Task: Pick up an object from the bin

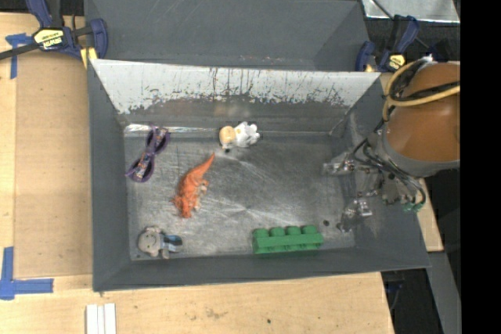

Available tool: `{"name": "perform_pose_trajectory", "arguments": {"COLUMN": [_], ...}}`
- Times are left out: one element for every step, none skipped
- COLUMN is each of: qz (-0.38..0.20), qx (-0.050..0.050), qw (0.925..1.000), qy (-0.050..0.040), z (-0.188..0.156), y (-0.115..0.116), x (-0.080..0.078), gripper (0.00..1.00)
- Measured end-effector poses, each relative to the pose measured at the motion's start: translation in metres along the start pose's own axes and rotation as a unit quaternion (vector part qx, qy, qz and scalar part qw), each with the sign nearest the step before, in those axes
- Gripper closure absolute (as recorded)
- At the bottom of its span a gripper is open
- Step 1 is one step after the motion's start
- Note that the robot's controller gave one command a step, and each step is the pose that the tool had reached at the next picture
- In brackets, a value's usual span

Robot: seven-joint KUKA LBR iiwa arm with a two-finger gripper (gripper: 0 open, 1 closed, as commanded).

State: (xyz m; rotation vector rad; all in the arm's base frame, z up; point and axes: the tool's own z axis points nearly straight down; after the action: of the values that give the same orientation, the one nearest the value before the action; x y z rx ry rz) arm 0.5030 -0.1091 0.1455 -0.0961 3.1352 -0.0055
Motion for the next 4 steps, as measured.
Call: {"name": "perform_pose_trajectory", "arguments": {"qz": [-0.105,-0.074,-0.034,-0.188], "qx": [-0.001,-0.002,-0.002,-0.001], "qw": [0.9945,0.9973,0.9994,0.9821], "qy": [-0.0007,0.0031,0.0019,-0.0014], "z": [0.046,0.064,0.069,0.070], "y": [0.022,0.029,0.053,0.064], "x": [0.008,0.008,0.007,0.005], "gripper": [0.00,0.00,0.00,0.00]}}
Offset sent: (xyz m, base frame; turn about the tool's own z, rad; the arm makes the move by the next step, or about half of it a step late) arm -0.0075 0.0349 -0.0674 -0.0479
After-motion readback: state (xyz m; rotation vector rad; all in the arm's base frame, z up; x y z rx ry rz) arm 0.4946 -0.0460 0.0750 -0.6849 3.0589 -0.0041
